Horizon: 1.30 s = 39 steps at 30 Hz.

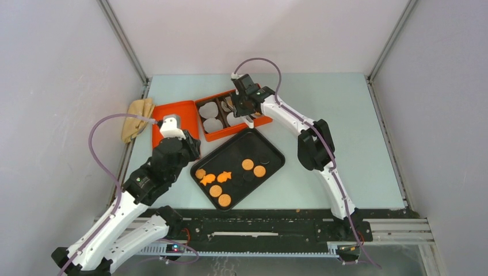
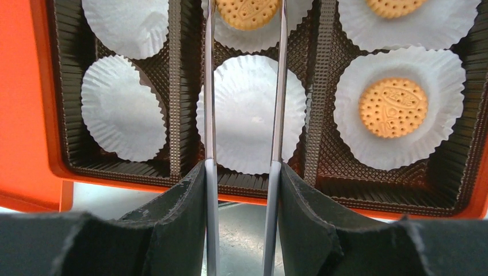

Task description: Pack the cookies

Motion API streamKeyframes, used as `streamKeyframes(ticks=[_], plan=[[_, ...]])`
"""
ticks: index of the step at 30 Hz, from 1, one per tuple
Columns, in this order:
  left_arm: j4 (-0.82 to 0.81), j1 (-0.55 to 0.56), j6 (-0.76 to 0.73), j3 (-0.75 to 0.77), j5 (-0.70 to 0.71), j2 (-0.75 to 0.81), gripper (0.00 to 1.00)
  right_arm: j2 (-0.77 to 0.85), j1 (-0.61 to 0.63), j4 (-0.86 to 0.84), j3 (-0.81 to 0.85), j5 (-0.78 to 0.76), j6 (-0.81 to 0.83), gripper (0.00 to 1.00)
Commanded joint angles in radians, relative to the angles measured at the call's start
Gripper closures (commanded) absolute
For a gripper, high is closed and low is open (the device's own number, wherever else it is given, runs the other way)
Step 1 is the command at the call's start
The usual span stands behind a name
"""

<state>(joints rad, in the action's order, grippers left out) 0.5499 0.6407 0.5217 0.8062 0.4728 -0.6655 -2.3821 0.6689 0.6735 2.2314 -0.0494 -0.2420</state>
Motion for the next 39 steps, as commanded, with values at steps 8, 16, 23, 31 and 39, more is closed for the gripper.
streamKeyframes(ticks=[8, 16, 23, 31, 39], plan=[[-0.030, -0.004, -0.013, 0.042, -0.025, -0.001, 0.58, 0.051, -0.003, -0.086, 0.011, 0.018, 0.026, 0.39], [-0.039, -0.004, -0.009, 0.039, -0.038, 0.024, 0.56, 0.263, 0.017, -0.134, -0.181, -0.036, 0.018, 0.41], [-0.048, -0.006, -0.009, 0.043, -0.015, 0.013, 0.56, 0.651, 0.120, -0.219, -0.691, -0.100, -0.013, 0.42], [-0.081, -0.006, 0.010, 0.037, -0.063, -0.016, 0.56, 0.874, 0.244, -0.108, -1.012, -0.208, -0.114, 0.42], [-0.107, -0.006, 0.013, 0.041, -0.108, -0.028, 0.56, 1.038, 0.252, -0.063, -1.242, -0.257, -0.224, 0.41]])
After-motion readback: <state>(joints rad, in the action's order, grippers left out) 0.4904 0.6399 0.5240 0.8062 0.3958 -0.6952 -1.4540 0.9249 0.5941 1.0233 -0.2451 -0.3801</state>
